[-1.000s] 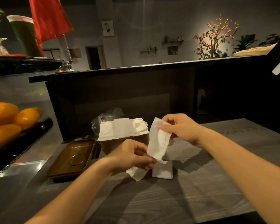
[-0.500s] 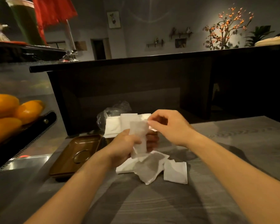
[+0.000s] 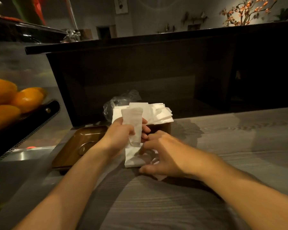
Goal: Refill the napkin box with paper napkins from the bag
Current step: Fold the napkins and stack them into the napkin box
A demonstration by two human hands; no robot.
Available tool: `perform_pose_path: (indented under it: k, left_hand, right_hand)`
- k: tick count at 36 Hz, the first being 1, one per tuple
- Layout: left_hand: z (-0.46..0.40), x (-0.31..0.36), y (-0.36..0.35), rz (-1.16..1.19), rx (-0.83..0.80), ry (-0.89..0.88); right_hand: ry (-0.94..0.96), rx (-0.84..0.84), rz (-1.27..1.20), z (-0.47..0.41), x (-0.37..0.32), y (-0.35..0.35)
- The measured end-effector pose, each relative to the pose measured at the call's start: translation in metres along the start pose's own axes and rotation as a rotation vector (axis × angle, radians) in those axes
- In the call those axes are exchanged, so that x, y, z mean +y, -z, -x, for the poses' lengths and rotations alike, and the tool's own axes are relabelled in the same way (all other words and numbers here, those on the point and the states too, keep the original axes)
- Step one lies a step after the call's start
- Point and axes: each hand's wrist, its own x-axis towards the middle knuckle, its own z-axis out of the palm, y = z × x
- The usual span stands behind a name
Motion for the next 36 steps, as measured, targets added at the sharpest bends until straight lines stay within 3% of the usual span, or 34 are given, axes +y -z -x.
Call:
perform_pose_path:
  k: [3, 5, 10, 15, 20, 25, 30, 36]
  left_hand:
    - [0.001, -0.002, 0.003, -0.048, 0.026, -0.014]
    - [0.003, -0.003, 0.005, -0.043, 0.036, -0.017]
    - [0.003, -0.007, 0.007, -0.064, 0.052, 0.001]
    - [0.010, -0.013, -0.006, -0.055, -0.066, 0.084]
    - [0.015, -0.013, -0.011, 0.094, -0.257, 0.140]
    - [0.015, -0.011, -0.011, 0.274, -0.317, 0.194]
    - [0.021, -0.007, -0.012, 0.256, -0.456, 0.207]
    - [0.019, -0.013, -0.016, 0.185, -0.346, 0.217]
  right_hand:
    - [0.058, 0.051, 0.127, -0.006, -0.006, -0.008]
    - [0.080, 0.082, 0.075, -0.006, -0.003, -0.009]
    - [-0.103, 0.131, -0.463, 0.005, 0.009, 0.011]
    - [-0.171, 0.123, -0.812, 0.013, 0.013, 0.022]
    - [-0.184, 0.319, -0.790, 0.013, 0.015, 0.021]
    - [-0.191, 0.358, -0.793, 0.012, 0.016, 0.019]
    - [-0.216, 0.368, -0.733, 0.010, 0.018, 0.019]
    - [-0.213, 0.458, -0.685, 0.007, 0.016, 0.017]
